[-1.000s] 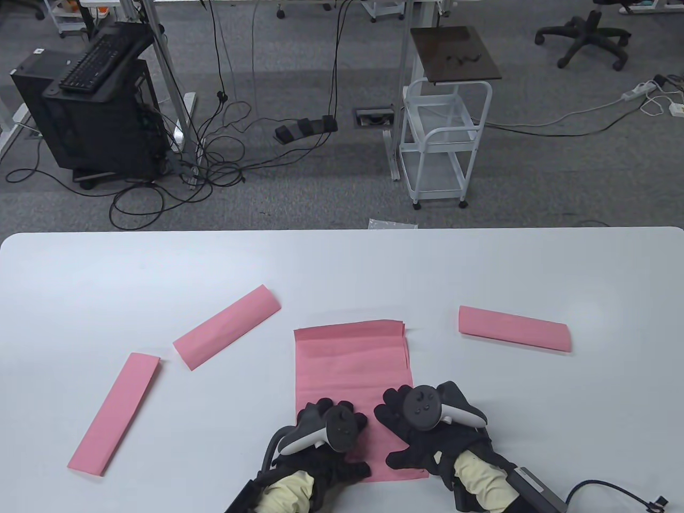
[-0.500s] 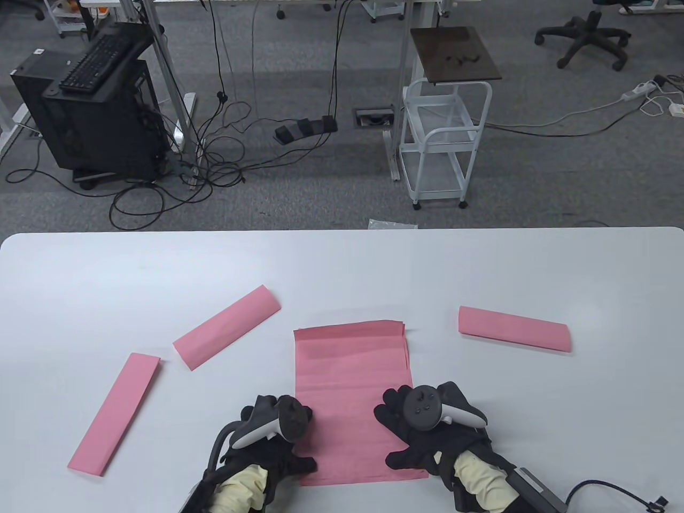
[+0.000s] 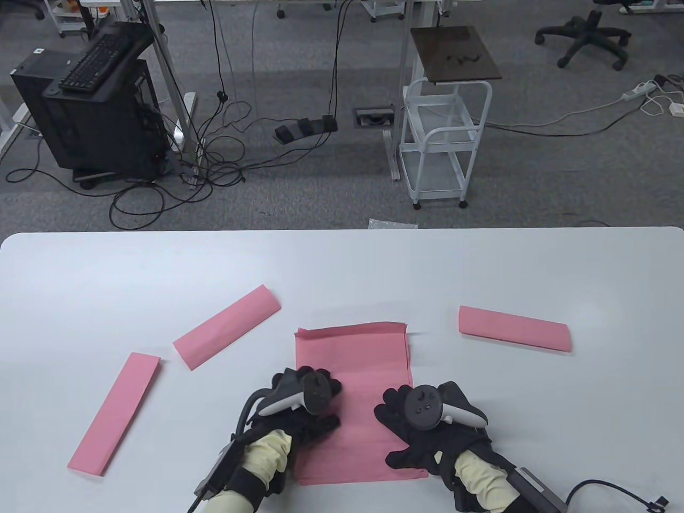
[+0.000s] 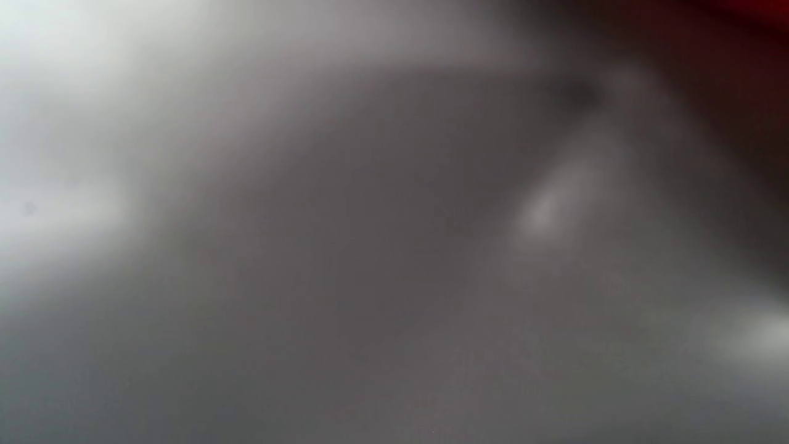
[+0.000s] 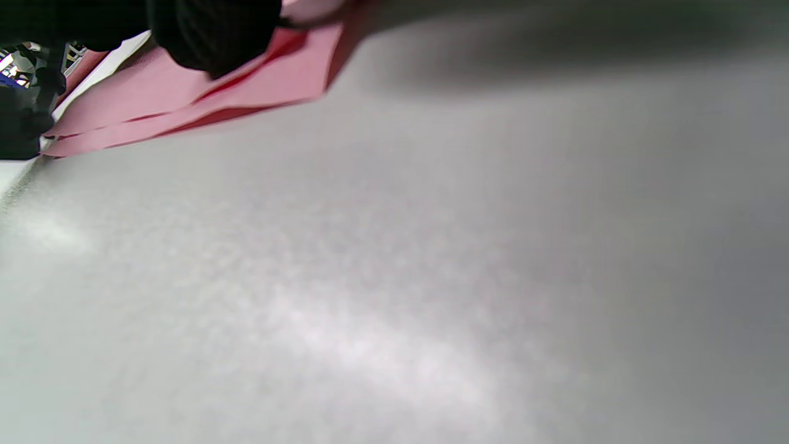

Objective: Unfold complexly folded papers and stack

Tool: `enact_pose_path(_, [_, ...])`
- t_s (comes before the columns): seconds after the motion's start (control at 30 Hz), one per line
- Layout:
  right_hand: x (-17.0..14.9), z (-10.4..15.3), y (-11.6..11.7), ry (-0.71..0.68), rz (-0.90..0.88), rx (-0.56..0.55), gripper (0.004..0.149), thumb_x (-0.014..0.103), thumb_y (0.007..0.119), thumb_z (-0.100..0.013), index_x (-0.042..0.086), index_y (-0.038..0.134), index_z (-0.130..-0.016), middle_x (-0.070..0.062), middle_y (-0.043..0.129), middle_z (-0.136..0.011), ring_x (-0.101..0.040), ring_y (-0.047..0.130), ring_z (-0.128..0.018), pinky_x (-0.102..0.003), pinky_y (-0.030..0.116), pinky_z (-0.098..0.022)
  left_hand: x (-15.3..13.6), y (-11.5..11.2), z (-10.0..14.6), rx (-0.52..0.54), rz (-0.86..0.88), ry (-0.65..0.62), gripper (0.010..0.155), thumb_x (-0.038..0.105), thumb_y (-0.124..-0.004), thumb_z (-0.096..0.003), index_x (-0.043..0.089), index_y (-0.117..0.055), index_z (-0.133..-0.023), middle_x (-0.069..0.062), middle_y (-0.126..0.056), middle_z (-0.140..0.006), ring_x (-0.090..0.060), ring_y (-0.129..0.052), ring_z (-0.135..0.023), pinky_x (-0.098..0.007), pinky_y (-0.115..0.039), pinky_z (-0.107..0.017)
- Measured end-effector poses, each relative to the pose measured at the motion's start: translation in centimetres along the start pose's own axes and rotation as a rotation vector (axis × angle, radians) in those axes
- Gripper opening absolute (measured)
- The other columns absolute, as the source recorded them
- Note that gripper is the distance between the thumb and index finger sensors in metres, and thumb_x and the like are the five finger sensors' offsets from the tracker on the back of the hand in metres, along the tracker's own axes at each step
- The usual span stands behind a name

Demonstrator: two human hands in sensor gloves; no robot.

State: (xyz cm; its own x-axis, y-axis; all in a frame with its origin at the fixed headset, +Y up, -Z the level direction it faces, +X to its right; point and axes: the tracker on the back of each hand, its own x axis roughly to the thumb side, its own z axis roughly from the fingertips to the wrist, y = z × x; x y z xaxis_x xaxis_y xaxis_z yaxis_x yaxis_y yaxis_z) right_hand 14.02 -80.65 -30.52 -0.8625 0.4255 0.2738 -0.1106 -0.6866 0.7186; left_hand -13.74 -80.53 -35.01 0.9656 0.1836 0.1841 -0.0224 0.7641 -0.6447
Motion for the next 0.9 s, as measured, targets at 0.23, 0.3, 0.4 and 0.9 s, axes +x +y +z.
enact_pose_path(0.23, [0.0,0.0,0.0,0.001,0.000,0.000,0.079,0.056,0.068,-0.047,0.044,0.013,-0.103,0.021,-0.008,-0.109,-0.007,-0.018,-0.097,-0.048,-0.016,-0.064,-1.8,0.5,0.0,0.013,0.053,0.045,0.057,0.055,-0.037,-0.0565,0.049,0.000,-0.100,0.025,0.017,-0.106,-0.014,0.019,-0.104,-0.056,0.010,-0.068])
enact_pose_path(0.3, [0.0,0.0,0.0,0.001,-0.001,0.001,0.079,0.056,0.068,-0.047,0.044,0.012,-0.103,0.021,-0.008,-0.109,-0.007,-0.018,-0.097,-0.048,-0.016,-0.064,-1.5,0.9,0.1,0.003,0.065,0.046,0.058,0.053,-0.040,-0.0573,0.048,-0.003,-0.101,0.023,0.015,-0.107,-0.017,0.016,-0.105,-0.057,0.008,-0.068])
enact_pose_path(0.4, [0.0,0.0,0.0,0.001,-0.003,0.001,0.079,0.056,0.068,-0.047,0.045,0.013,-0.103,0.021,-0.009,-0.109,-0.007,-0.018,-0.097,-0.048,-0.016,-0.064,0.6,1.3,0.8,0.025,0.037,-0.047,0.064,0.051,-0.049,-0.0578,0.039,-0.008,-0.106,0.013,0.013,-0.110,-0.022,0.016,-0.104,-0.056,0.007,-0.069])
enact_pose_path(0.9, [-0.1,0.0,0.1,-0.007,-0.016,0.002,0.080,0.056,0.068,-0.048,0.044,0.012,-0.103,0.021,-0.009,-0.109,-0.007,-0.019,-0.097,-0.047,-0.017,-0.063,5.6,2.3,-4.1,-0.043,-0.099,-0.159,0.067,0.062,-0.046,-0.0538,0.049,-0.001,-0.101,0.023,0.016,-0.107,-0.013,0.016,-0.105,-0.054,0.009,-0.071])
